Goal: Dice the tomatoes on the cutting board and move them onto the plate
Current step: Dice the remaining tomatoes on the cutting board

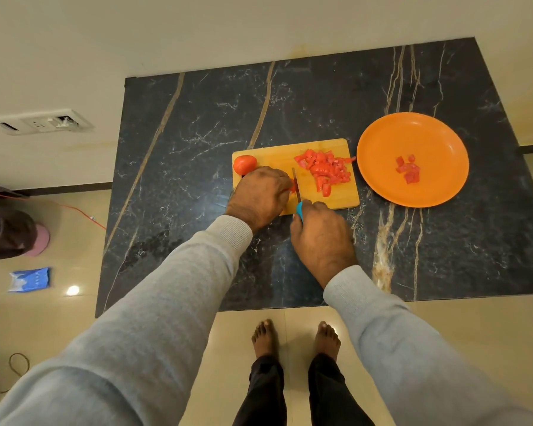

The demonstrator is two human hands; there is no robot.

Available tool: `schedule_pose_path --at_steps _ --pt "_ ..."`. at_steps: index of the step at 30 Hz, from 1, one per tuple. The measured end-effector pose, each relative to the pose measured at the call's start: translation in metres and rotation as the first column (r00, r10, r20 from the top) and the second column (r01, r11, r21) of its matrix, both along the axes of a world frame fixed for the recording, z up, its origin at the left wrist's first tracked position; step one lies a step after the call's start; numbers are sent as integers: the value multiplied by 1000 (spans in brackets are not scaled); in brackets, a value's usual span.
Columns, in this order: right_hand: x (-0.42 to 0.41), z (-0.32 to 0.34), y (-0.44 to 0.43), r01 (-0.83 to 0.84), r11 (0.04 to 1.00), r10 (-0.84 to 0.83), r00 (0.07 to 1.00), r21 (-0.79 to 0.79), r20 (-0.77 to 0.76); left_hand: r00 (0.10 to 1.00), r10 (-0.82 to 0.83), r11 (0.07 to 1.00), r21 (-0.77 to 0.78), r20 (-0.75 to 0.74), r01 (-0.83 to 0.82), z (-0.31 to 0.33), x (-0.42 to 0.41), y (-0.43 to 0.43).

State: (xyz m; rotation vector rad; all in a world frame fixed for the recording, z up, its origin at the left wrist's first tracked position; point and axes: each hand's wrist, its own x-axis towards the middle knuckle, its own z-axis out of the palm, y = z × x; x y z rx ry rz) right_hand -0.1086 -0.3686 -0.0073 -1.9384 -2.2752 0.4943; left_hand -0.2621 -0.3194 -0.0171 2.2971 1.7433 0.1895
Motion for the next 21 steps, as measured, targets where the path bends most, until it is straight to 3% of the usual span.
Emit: schedule_pose_path --at_steps 11,16,21 --pt "0 4 -19 -33 989 49 993 -143 105 999 31 999 10 -9 -31 -3 2 1" --pt "8 7 -38 -15 973 31 997 -229 64 1000 29 1000 1 -1 -29 -1 3 1" --pt "18 15 -44 59 992 -61 998 -109 -11 992 45 999 5 119 -46 -5 -8 -5"
